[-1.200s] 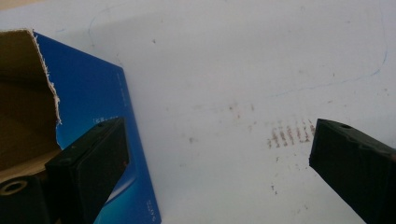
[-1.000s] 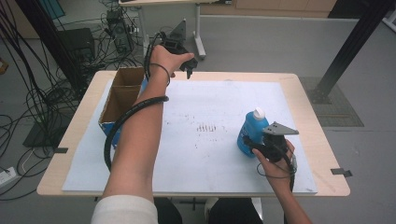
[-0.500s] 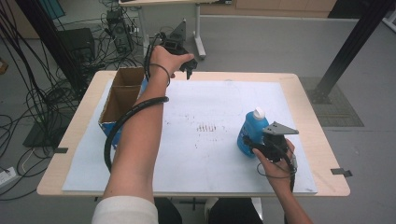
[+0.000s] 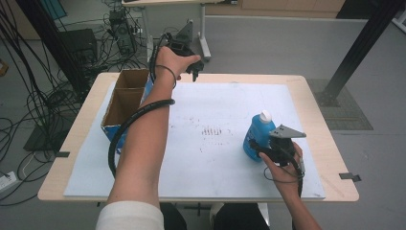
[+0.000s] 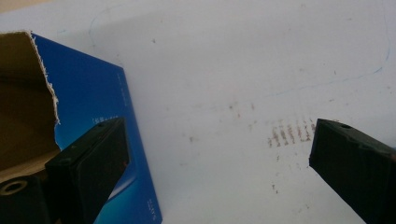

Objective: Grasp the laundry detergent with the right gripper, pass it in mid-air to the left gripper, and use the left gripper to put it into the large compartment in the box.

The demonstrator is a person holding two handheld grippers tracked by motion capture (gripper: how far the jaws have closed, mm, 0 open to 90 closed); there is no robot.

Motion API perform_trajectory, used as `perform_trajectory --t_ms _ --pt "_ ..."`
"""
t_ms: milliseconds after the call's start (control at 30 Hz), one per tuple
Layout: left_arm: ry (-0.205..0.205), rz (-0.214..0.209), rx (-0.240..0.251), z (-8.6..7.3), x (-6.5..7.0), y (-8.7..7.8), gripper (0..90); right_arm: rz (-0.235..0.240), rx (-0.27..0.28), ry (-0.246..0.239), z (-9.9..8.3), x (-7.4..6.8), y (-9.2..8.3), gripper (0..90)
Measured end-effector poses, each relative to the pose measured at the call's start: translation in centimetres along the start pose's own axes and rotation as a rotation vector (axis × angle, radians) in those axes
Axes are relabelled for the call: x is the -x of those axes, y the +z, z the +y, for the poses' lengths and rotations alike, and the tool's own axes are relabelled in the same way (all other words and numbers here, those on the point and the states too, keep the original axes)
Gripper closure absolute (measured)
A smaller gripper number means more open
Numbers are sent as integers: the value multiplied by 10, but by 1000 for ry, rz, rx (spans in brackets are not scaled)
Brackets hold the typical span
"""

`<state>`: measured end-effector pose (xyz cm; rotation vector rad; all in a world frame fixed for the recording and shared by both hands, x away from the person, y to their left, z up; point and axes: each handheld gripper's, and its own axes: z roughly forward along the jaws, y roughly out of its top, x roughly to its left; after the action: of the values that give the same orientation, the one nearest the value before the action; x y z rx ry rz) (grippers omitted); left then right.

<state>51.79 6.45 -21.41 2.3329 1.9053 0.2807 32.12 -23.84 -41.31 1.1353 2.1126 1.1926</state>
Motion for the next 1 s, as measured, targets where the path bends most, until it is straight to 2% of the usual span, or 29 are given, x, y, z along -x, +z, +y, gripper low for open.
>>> perform_trajectory --t_ms 1000 --pt "5 -3 9 -2 -2 -6 55 -6 -29 1 4 -1 1 419"
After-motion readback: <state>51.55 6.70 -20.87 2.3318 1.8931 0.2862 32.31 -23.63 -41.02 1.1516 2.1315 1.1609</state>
